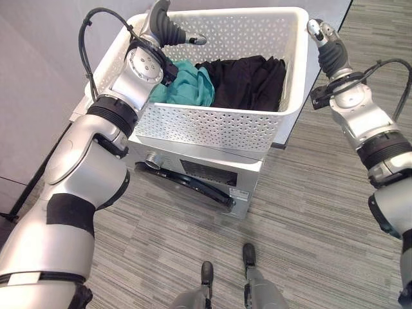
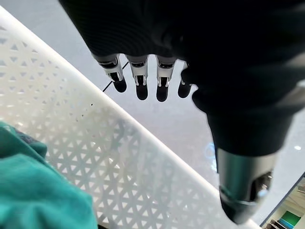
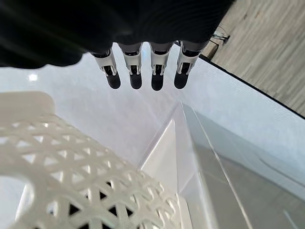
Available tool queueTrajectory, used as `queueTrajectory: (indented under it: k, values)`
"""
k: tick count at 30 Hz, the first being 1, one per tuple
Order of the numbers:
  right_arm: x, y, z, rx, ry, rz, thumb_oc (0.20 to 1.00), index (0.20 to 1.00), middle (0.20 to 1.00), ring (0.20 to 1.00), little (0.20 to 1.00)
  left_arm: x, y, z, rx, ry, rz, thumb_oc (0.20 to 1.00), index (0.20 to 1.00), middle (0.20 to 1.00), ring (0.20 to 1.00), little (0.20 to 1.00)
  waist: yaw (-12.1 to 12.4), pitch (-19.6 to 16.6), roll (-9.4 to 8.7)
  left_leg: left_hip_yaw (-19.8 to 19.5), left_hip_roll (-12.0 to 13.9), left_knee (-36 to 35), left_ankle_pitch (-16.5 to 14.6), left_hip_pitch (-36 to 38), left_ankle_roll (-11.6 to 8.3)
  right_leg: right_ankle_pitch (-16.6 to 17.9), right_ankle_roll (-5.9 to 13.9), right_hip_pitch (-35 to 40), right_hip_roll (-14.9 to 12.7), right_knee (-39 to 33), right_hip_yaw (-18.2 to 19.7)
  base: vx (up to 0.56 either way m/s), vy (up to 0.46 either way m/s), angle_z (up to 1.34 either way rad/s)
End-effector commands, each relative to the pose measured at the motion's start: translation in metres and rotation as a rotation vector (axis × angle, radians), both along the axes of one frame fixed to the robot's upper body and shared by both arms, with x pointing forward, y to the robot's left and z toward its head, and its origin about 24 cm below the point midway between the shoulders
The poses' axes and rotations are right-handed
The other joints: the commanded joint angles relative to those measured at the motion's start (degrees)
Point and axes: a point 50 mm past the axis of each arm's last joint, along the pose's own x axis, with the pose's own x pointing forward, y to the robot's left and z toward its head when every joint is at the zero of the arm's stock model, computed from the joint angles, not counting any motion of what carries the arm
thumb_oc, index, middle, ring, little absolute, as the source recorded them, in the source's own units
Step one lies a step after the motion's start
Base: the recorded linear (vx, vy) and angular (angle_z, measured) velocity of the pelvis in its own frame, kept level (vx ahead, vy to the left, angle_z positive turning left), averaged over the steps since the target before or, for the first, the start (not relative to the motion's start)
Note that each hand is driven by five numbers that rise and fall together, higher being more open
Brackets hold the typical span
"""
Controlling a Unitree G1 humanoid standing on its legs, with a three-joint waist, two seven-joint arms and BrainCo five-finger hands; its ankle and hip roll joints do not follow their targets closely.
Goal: Grab the laundry basket,head to the washer,open it,put in the laundry and shut it.
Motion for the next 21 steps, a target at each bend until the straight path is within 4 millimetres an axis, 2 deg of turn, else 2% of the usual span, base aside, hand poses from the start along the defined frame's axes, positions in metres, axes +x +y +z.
queueTrajectory:
  k: [1, 3, 5, 6, 10, 12, 14, 16, 17, 18, 19, 21]
  values:
    - [-0.007, -0.009, 0.038, -0.015, -0.134, -0.037, 1.0, 1.0, 1.0, 1.0, 1.0, -0.003, 0.005, 0.013, -0.061, -0.08, 0.015, 1.0, 1.0, 1.0, 1.0, 1.0, 1.5, -0.8, -1.83, -0.8, 0.8, 0.0, -0.6, 3.5, -0.88, -7.2, 7.31, 6.6, -1.9, -0.1, 4.0, 0.0, 0.0, 0.0]
    - [-0.012, -0.022, 0.036, -0.004, -0.141, -0.057, 1.0, 1.0, 1.0, 1.0, 1.0, -0.003, 0.009, 0.015, -0.074, -0.085, 0.013, 1.0, 1.0, 1.0, 1.0, 1.0, 1.5, -1.6, -2.04, -0.5, 0.9, 0.0, -0.9, 4.8, -0.84, -7.6, 7.24, 7.9, -1.9, -0.1, 3.8, 0.01, 0.019, 0.03]
    - [-0.021, -0.041, 0.035, 0.003, -0.154, -0.096, 1.0, 1.0, 1.0, 1.0, 1.0, -0.005, 0.022, 0.02, -0.088, -0.1, 0.024, 1.0, 1.0, 1.0, 1.0, 1.0, 1.5, -2.8, -2.36, -0.3, 1.1, 0.0, -1.4, 6.6, -0.8, -8.0, 7.22, 9.7, -2.0, -0.1, 3.3, 0.0, 0.0, 0.0]
    - [-0.021, -0.041, 0.034, 0.003, -0.154, -0.096, 1.0, 1.0, 1.0, 1.0, 1.0, -0.005, 0.022, 0.02, -0.088, -0.1, 0.023, 1.0, 1.0, 1.0, 1.0, 1.0, 1.6, -2.8, -2.38, -0.3, 1.1, 0.0, -1.4, 6.7, -0.79, -8.0, 7.22, 9.8, -2.0, -0.1, 3.4, 0.0, 0.0, 0.0]
    - [-0.037, -0.075, 0.029, 0.055, -0.174, -0.153, 1.0, 1.0, 1.0, 1.0, 1.0, -0.01, 0.043, 0.03, -0.115, -0.13, 0.036, 1.0, 1.0, 1.0, 1.0, 1.0, 1.6, -4.2, -2.81, -0.4, 0.9, 0.8, -1.9, 8.6, -0.72, -8.1, 7.18, 12.2, -2.4, -0.1, 2.9, 0.01, 0.01, 0.01]
    - [-0.046, -0.09, 0.028, 0.09, -0.191, -0.178, 1.0, 1.0, 1.0, 1.0, 1.0, -0.015, 0.054, 0.042, -0.126, -0.164, 0.05, 1.0, 1.0, 1.0, 1.0, 1.0, 1.4, -5.0, -2.83, -0.2, 1.0, 0.9, -2.3, 9.5, -0.65, -8.3, 7.24, 13.2, -2.4, -0.1, 2.7, 0.02, 0.011, -0.01]
    - [-0.057, -0.11, 0.02, 0.144, -0.197, -0.217, 1.0, 1.0, 1.0, 1.0, 1.0, -0.022, 0.076, 0.051, -0.141, -0.193, 0.091, 1.0, 1.0, 1.0, 1.0, 1.0, 1.4, -5.8, -2.94, 0.1, 1.1, 1.1, -2.8, 10.5, -0.58, -8.5, 7.3, 14.2, -2.5, -0.1, 2.6, 0.03, 0.02, -0.03]
    - [-0.071, -0.136, 0.009, 0.179, -0.192, -0.288, 1.0, 1.0, 1.0, 1.0, 1.0, -0.034, 0.109, 0.066, -0.124, -0.233, 0.178, 1.0, 1.0, 1.0, 1.0, 1.0, 1.4, -6.7, -2.82, 0.1, 1.1, 1.0, -3.2, 11.3, -0.52, -8.7, 7.37, 15.0, -2.5, -0.1, 2.6, 0.04, 0.03, -0.02]
    - [-0.087, -0.158, 0.001, 0.176, -0.179, -0.358, 1.0, 1.0, 1.0, 1.0, 1.0, -0.048, 0.132, 0.084, -0.061, -0.287, 0.268, 1.0, 1.0, 1.0, 1.0, 1.0, 1.1, -6.8, -2.53, 0.1, 1.1, 1.1, -3.3, 11.7, -0.48, -8.6, 7.43, 15.3, -2.5, -0.1, 2.6, 0.04, 0.046, -0.03]
    - [-0.107, -0.182, -0.014, 0.181, -0.151, -0.436, 1.0, 1.0, 1.0, 1.0, 1.0, -0.061, 0.155, 0.089, -0.035, -0.304, 0.314, 1.0, 1.0, 1.0, 1.0, 1.0, 1.0, -7.6, -2.56, 0.1, 1.2, 1.0, -3.7, 11.9, -0.38, -8.8, 7.67, 15.4, -2.5, -0.1, 2.6, 0.03, 0.035, 0.03]
    - [-0.109, -0.184, -0.016, 0.183, -0.149, -0.439, 1.0, 1.0, 1.0, 1.0, 1.0, -0.06, 0.153, 0.089, -0.032, -0.303, 0.309, 1.0, 1.0, 1.0, 1.0, 1.0, 1.2, -7.6, -2.73, 0.1, 1.2, 1.0, -3.7, 11.9, -0.38, -8.8, 7.67, 15.5, -2.5, -0.1, 2.6, 0.04, 0.021, 0.05]
    - [-0.137, -0.214, -0.055, 0.236, -0.064, -0.551, 1.0, 1.0, 1.0, 1.0, 1.0, -0.073, 0.177, 0.088, -0.035, -0.315, 0.355, 1.0, 1.0, 1.0, 1.0, 1.0, 1.4, -7.8, -2.91, 0.0, 1.3, 0.9, -3.8, 12.1, -0.2, -8.7, 7.77, 15.5, -2.6, -0.1, 2.5, 0.0, 0.0, 0.0]
